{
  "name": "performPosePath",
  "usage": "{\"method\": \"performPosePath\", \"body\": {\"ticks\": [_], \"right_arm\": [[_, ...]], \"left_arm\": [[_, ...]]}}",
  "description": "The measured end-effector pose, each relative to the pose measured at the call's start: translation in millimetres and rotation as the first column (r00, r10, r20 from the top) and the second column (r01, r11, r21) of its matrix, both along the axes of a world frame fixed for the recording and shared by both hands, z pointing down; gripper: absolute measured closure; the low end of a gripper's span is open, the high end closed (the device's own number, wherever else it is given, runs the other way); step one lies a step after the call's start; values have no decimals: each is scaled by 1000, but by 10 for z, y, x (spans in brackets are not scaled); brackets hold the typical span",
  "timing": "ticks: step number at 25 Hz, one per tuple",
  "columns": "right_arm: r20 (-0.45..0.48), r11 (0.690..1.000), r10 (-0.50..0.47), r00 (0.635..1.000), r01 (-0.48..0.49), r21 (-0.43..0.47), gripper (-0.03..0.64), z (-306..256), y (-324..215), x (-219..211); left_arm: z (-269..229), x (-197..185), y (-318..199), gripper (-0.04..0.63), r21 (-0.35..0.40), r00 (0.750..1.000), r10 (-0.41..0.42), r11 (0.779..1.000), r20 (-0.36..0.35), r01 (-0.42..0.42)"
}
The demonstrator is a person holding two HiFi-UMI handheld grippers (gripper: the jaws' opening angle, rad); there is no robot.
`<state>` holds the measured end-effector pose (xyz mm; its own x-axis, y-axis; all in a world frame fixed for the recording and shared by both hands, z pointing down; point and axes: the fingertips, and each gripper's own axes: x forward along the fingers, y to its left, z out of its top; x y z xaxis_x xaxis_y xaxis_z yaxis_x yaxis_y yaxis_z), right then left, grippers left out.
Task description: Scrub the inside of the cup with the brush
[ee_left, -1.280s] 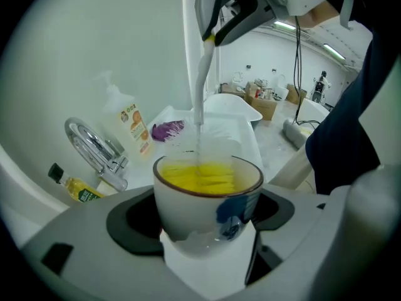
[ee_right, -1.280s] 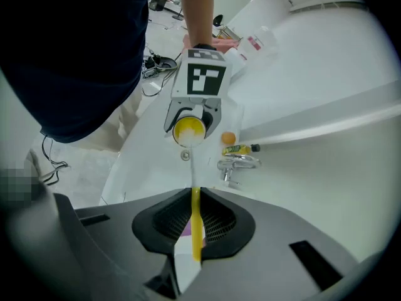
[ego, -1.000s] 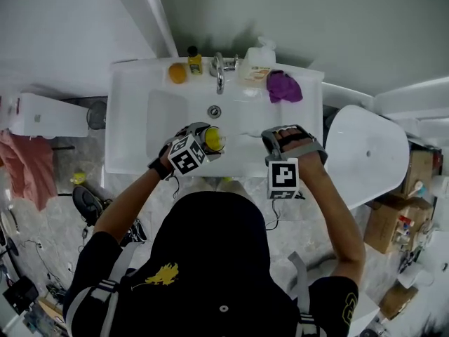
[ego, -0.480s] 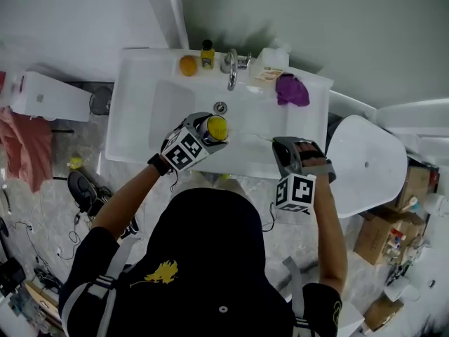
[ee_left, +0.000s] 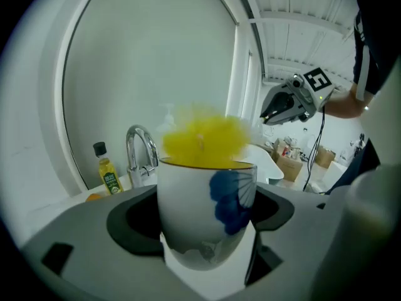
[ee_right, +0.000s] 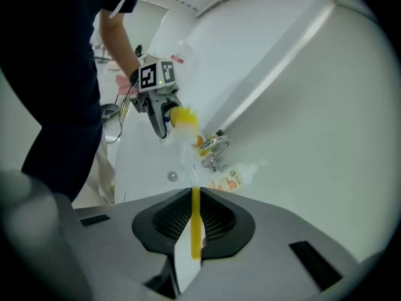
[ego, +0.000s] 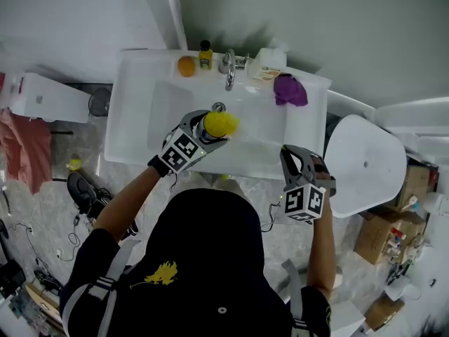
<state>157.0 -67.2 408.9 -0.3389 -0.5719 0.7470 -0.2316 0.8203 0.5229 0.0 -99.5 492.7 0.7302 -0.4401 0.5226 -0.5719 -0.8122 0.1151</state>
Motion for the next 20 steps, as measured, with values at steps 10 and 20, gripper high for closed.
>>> {"method": "performPosePath", "body": {"ticks": [10,20], "right_arm": [[546,872,483,684,-322,-369,552,464,356,-157],[509,533,834,213,-551,-643,552,1435,88,433]], "left_arm": [[-48,125,-42,183,4,974,-136,990,-183,139],[794,332,-265,183,-67,968,-178,983,-177,169]]}}
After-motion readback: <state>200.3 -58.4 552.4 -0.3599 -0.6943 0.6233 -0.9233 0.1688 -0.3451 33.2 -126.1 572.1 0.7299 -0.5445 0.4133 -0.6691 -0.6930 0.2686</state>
